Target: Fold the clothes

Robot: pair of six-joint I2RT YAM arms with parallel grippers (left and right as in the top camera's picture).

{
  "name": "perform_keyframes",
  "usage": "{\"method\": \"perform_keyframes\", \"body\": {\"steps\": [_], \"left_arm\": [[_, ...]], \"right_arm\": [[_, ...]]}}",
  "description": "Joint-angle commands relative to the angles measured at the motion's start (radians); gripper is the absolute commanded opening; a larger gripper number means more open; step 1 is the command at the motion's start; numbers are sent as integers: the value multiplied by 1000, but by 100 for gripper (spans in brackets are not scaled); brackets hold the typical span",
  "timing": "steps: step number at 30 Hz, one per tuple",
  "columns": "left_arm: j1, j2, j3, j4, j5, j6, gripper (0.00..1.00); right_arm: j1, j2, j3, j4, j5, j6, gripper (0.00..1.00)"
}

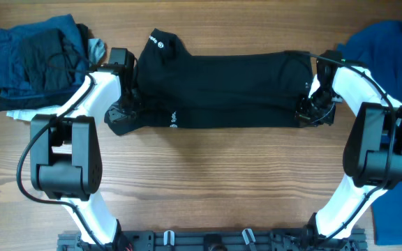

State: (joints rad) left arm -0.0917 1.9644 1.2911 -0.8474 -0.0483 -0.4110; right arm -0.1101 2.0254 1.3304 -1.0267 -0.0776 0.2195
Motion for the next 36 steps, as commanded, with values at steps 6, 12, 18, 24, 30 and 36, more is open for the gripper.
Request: {"method": "perform_keyframes", "body": {"steps": [6, 12, 18, 24, 30, 36], "left_arm": [[1, -88, 47, -46, -45, 11, 4], [-32, -273, 111, -57, 46, 51, 11], [-126, -293, 106, -161, 75, 123, 21], [-214, -220, 64, -193, 97, 172, 4], [-238, -130, 61, -188, 96, 172, 4], [-237, -55, 61, -116, 92, 172, 4]], "right_arm": [[0, -59, -6, 40, -30, -38, 4], [1, -232, -5, 32, -36, -57, 5], [1, -242, -16, 19, -35, -51, 4], [1, -214, -17, 36, -35, -52, 4], [1, -213, -17, 54, -36, -51, 4], [1, -213, -17, 62, -62, -52, 4]]}}
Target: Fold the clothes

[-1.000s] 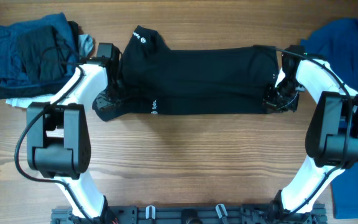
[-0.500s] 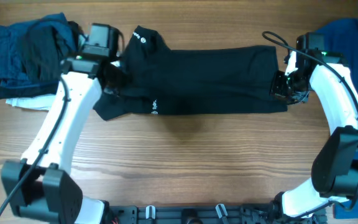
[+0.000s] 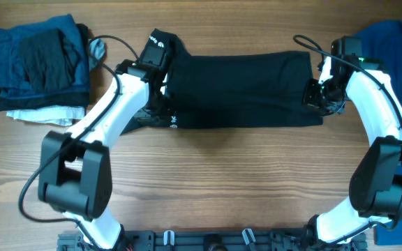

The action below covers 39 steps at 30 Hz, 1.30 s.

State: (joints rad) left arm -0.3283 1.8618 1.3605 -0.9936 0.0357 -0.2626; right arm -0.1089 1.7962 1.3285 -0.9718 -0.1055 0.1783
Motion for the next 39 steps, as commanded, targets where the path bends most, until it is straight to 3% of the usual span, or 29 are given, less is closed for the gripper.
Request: {"method": "perform_keyframes", "body": {"steps": [1, 12, 26, 30, 34, 37, 39], "left_arm": [[-1, 58, -9, 42, 8, 23, 4], [-1, 110, -8, 178, -26, 19, 4], [0, 137, -9, 529, -101, 21, 10], [0, 135, -8, 522, -101, 35, 25], [0, 115, -8, 457, -113, 101, 31], [0, 61, -8, 415, -117, 1, 27], [0, 10, -8, 401, -116, -112, 32]], "right_arm": [[0, 16, -15, 7, -34, -11, 4], [0, 16, -15, 12, -34, -12, 4], [0, 16, -15, 10, -34, -12, 5], [0, 16, -15, 9, -34, -14, 5], [0, 16, -15, 10, -34, -15, 5], [0, 16, -15, 10, -34, -14, 5], [0, 16, -15, 10, -34, -14, 5]]}}
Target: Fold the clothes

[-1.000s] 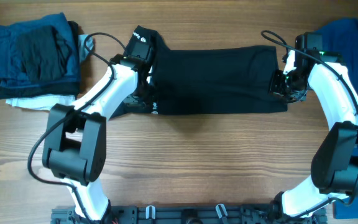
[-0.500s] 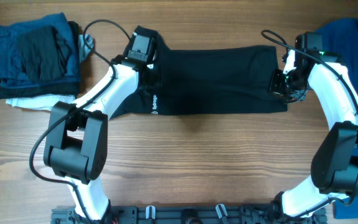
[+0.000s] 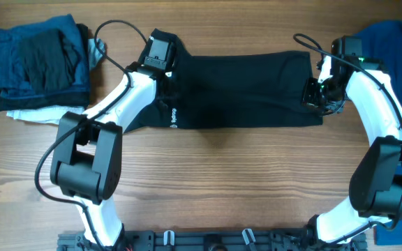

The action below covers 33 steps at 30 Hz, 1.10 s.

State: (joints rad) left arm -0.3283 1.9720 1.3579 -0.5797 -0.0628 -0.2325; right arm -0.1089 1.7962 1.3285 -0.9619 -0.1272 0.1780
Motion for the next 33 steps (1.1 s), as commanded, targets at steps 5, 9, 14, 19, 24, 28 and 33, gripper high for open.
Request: {"method": "perform_keyframes", "body": {"steps": [5, 9, 14, 19, 24, 28, 33], "left_arm": [[-3, -158, -6, -79, 11, -369, 41], [-3, -111, -21, -98, 55, -461, 43], [-1, -64, -22, -86, 59, -634, 36], [-1, -58, -23, -55, 58, -719, 42], [-1, -54, -23, -21, 44, -727, 42], [-1, -21, -24, -27, 43, -745, 42], [-1, -4, -24, -25, 43, -744, 40]], "right_arm": [[0, 16, -15, 0, -12, -14, 5], [0, 16, -15, 1, -12, -14, 5], [0, 16, -15, 0, -12, -14, 5], [0, 16, -15, 0, -13, -14, 5], [0, 16, -15, 0, -12, -14, 5], [0, 16, -15, 0, -12, -14, 5], [0, 16, -15, 0, -12, -14, 5]]}}
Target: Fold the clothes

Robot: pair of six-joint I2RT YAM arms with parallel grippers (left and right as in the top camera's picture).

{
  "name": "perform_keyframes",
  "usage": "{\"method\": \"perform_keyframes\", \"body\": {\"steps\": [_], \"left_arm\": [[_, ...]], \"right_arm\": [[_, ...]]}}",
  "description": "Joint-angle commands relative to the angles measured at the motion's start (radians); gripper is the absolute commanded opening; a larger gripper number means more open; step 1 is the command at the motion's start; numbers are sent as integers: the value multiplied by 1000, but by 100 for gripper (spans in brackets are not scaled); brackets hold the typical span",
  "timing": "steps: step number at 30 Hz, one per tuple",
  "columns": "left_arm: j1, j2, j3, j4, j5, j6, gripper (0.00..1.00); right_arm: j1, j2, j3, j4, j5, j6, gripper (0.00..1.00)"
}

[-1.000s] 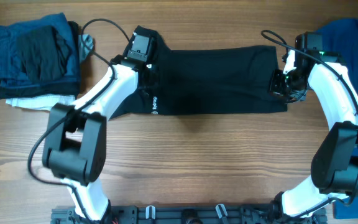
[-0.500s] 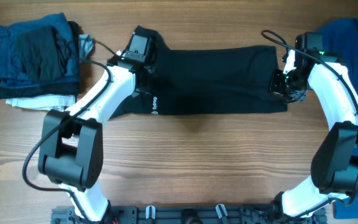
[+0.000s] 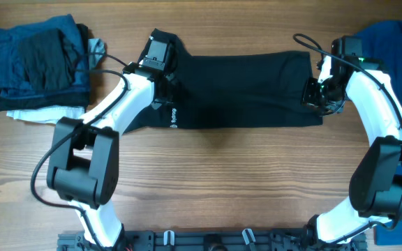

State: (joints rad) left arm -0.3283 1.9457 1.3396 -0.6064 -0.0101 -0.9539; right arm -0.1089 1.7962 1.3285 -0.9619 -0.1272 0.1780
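A black garment (image 3: 243,90) lies spread lengthwise across the far middle of the table, with a small white logo near its left end. My left gripper (image 3: 167,89) rests on the garment's left part, just below the collar end. My right gripper (image 3: 314,94) sits at the garment's right edge. Both sets of fingers are dark against the black cloth, so their state does not show from overhead.
A stack of folded clothes (image 3: 37,63), blue and black over white, lies at the far left. A loose blue garment (image 3: 389,45) lies at the far right, with more blue cloth (image 3: 396,223) at the near right corner. The arm bases stand at the front edge.
My left arm has shifted slightly, its elbow lower and further out; its gripper stays on the garment's left part. The right arm and the garment look unchanged.
Both grippers were first at the garment's near corners, left and right. Then the right gripper was higher on the right edge and the left one on the cloth near the logo. The left gripper then sat nearer the collar end, where it stays.
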Motion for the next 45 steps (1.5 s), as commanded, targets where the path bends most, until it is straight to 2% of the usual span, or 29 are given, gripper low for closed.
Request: {"method": "perform_keyframes", "body": {"steps": [1, 4, 8, 12, 14, 18, 20, 22, 30, 36, 40, 45], "left_arm": [[0, 22, -5, 7, -10, -23, 39], [3, 24, -5, 5, -10, -23, 35], [6, 24, -6, -6, 0, -25, 38], [12, 21, -5, -14, 137, -59, 43], [12, 22, -5, -15, 92, -78, 47], [12, 22, -5, -23, 52, -87, 46], [12, 22, -5, -22, 20, -87, 34], [13, 22, -5, -21, -16, -87, 4], [14, 24, -5, -6, -29, -84, 4], [14, 21, -5, 9, -25, -34, 4], [14, 3, -3, 47, -25, 39, 4], [14, -18, -2, 159, -26, 112, 4]], "right_arm": [[0, 16, -15, 0, -12, -14, 5], [0, 16, -15, 0, -12, -14, 6], [0, 16, -15, 0, -12, -14, 6], [0, 16, -15, 0, -12, -14, 6], [0, 16, -15, 1, -12, -14, 6], [0, 16, -15, -1, -12, -14, 6], [0, 16, -15, -2, -12, -14, 6], [0, 16, -15, -1, -12, -14, 6], [0, 16, -15, 2, -12, -18, 6], [-1, 16, -10, 35, -13, -23, 4], [-1, 16, 16, 46, -53, -89, 4], [0, 16, 30, 79, -92, -100, 4]]}}
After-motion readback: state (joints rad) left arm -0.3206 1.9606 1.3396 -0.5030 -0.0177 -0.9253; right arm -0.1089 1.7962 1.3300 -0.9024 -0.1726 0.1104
